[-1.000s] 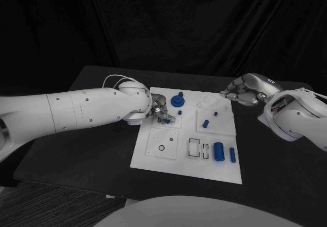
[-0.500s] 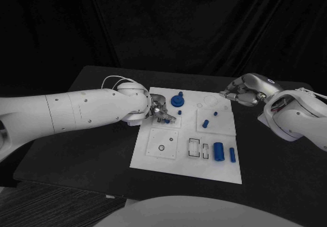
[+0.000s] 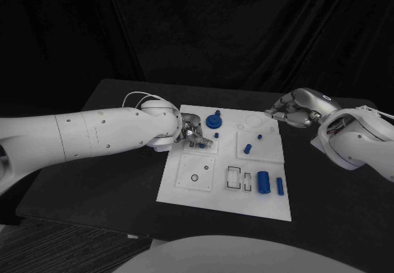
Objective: Assemble the parts on the task board
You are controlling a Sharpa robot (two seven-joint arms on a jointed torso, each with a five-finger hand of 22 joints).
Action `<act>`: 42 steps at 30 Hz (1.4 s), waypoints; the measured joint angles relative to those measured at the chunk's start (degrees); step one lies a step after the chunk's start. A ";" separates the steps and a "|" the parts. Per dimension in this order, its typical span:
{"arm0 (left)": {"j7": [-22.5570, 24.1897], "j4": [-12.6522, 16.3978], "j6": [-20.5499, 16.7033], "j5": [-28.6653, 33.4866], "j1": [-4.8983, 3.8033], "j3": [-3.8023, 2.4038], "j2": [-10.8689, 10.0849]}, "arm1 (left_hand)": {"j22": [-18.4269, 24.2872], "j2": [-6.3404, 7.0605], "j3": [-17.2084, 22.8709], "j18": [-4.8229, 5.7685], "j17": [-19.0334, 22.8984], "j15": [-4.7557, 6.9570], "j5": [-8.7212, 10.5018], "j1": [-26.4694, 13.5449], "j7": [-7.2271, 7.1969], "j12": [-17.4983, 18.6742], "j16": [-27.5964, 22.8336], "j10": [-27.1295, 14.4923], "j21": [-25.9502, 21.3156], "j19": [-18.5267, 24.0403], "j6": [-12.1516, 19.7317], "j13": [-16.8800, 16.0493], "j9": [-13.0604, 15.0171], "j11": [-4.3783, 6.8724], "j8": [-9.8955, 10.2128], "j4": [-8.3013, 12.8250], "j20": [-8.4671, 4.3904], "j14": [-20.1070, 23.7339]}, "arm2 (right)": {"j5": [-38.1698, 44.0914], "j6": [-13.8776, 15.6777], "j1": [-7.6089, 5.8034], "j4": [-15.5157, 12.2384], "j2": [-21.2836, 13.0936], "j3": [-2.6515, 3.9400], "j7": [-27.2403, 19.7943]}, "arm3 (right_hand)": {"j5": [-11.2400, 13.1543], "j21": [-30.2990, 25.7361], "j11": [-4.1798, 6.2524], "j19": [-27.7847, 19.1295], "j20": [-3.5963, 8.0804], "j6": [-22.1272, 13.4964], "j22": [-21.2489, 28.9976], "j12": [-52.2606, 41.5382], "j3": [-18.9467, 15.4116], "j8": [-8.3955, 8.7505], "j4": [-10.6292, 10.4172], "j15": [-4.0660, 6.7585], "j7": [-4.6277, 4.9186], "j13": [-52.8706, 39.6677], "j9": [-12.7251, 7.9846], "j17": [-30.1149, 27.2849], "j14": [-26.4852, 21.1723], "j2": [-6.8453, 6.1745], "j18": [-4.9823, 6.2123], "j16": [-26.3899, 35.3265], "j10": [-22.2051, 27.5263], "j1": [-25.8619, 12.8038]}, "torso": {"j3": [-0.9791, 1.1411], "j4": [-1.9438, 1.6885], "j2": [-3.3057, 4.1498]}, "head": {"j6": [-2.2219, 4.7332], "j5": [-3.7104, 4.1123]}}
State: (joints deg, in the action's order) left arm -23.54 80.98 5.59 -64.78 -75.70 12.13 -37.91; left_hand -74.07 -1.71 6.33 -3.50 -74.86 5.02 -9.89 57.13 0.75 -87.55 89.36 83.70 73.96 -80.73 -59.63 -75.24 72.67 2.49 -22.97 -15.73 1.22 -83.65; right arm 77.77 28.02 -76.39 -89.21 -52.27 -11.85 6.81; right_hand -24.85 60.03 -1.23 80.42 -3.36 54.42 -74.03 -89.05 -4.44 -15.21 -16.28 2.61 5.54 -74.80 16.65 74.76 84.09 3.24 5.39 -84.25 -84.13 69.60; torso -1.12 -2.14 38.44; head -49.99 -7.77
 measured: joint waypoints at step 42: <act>0.95 0.45 -0.49 0.00 0.02 -0.01 -0.30 | 0.00 1.23 0.42 0.00 0.00 0.01 -17.96 7.58 -0.03 0.00 0.00 -0.26 -0.67 -0.20 2.84 0.00 0.66 0.26 -0.65 1.37 -0.21 0.00 | 0.00 -0.24 0.00 0.01 -0.06 0.00 0.10 | 0.00 -0.03 0.00 -0.10 0.09 0.00 0.00 0.00 0.00 0.00 0.00 0.00 0.00 0.00 0.03 0.00 0.00 0.00 0.00 0.22 0.00 0.00 | 0.01 -0.07 0.01 | 0.00 -0.05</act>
State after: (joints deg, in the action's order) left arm -22.59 81.43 5.10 -64.78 -75.68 12.13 -38.21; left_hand -74.07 -0.48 6.75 -3.51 -74.86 5.03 -27.85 64.71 0.72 -87.55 89.36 83.44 73.29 -80.93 -56.79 -75.24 73.33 2.75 -23.62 -14.36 1.01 -83.65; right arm 77.77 27.78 -76.39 -89.19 -52.33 -11.85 6.91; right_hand -24.85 60.00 -1.23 80.32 -3.28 54.41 -74.03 -89.05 -4.44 -15.21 -16.28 2.61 5.54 -74.80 16.67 74.76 84.09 3.24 5.39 -84.03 -84.13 69.60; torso -1.11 -2.21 38.45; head -49.99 -7.82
